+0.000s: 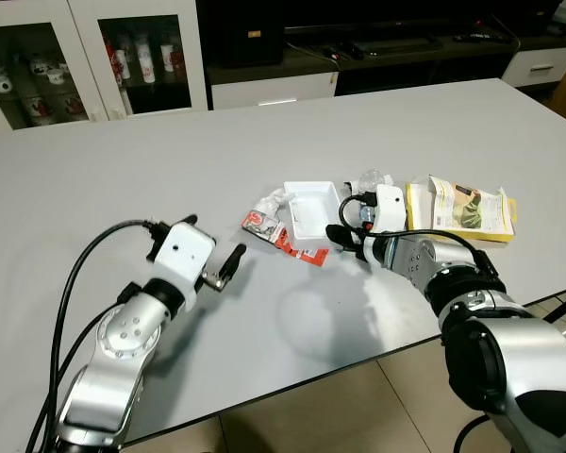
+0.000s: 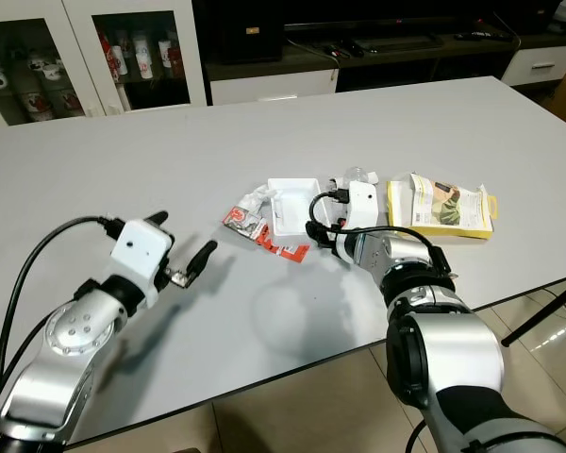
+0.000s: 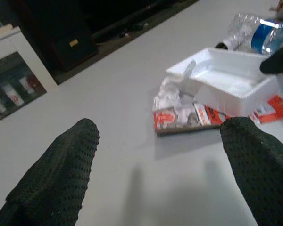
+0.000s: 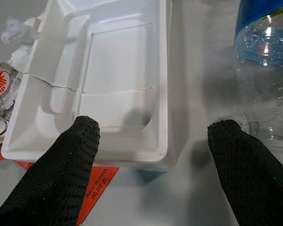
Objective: Picking trash to rubbish bin
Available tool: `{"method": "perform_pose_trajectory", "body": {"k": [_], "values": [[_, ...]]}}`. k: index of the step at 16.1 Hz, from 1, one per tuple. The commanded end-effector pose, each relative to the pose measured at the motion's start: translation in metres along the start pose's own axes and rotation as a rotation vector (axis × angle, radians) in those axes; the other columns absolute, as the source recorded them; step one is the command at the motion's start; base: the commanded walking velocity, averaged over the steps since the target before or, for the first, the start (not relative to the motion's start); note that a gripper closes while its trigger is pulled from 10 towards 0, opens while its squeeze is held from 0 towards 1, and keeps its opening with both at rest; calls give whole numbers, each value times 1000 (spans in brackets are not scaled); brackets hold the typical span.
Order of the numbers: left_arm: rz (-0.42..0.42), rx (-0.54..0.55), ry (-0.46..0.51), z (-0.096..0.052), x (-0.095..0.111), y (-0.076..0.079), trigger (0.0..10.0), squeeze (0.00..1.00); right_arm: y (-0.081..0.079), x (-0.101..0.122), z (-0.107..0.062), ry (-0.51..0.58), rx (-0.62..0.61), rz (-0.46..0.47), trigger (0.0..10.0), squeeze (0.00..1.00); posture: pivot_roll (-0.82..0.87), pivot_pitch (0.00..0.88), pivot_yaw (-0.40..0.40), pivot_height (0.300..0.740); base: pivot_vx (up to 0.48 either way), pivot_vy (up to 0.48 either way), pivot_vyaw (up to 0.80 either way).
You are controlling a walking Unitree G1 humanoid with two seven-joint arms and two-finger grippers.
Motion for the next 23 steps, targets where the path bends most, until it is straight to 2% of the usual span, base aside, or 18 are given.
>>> {"method": "perform_pose_trajectory", "body": {"k": [1,2,3,4,6,15,20,21,23], "values": [[9,-4,8,1,3,-2,10000,0,4,-9,1,-2,-11,15,10000,0,98,0,-45,740,0,0,0],[14,-2,12,2,4,-4,10000,0,4,-10,2,5,-10,28,9569,0,101,0,-46,740,0,0,0],[17,-1,14,3,5,-5,10000,0,3,-9,2,12,-6,35,7608,0,101,0,-46,740,0,0,0],[23,0,16,3,5,-7,10000,0,1,-9,3,19,0,42,0,0,101,0,-47,740,0,0,0],[26,4,12,3,4,-7,10000,0,-2,-11,3,-1,20,31,0,0,101,0,-50,740,0,0,0],[26,-4,-14,-2,-2,-1,10000,0,2,-24,3,-66,32,-7,0,0,99,0,-67,740,0,0,0],[37,-22,-14,-3,-2,4,10000,0,3,-21,-1,-84,78,-49,0,0,87,0,-66,740,0,0,0],[41,-31,-9,-3,0,5,10000,0,11,-21,-6,-95,87,-91,0,0,88,0,-64,740,0,0,0],[46,-35,-7,-3,0,5,10000,0,17,-24,-10,-112,97,-122,0,0,90,0,-60,740,0,0,0]]}}
Point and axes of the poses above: a point about 5 cm out from each wrist's last joint towards the gripper, its own z axis pointing out of the wrist towards the gripper, its own x axis along the axis of the wrist's last joint, y = z × x, the point moved 4 cm from there along z, pointing out of the wrist towards the gripper, and after that the axes turned 10 degrees about z, right-handed, at the moved point
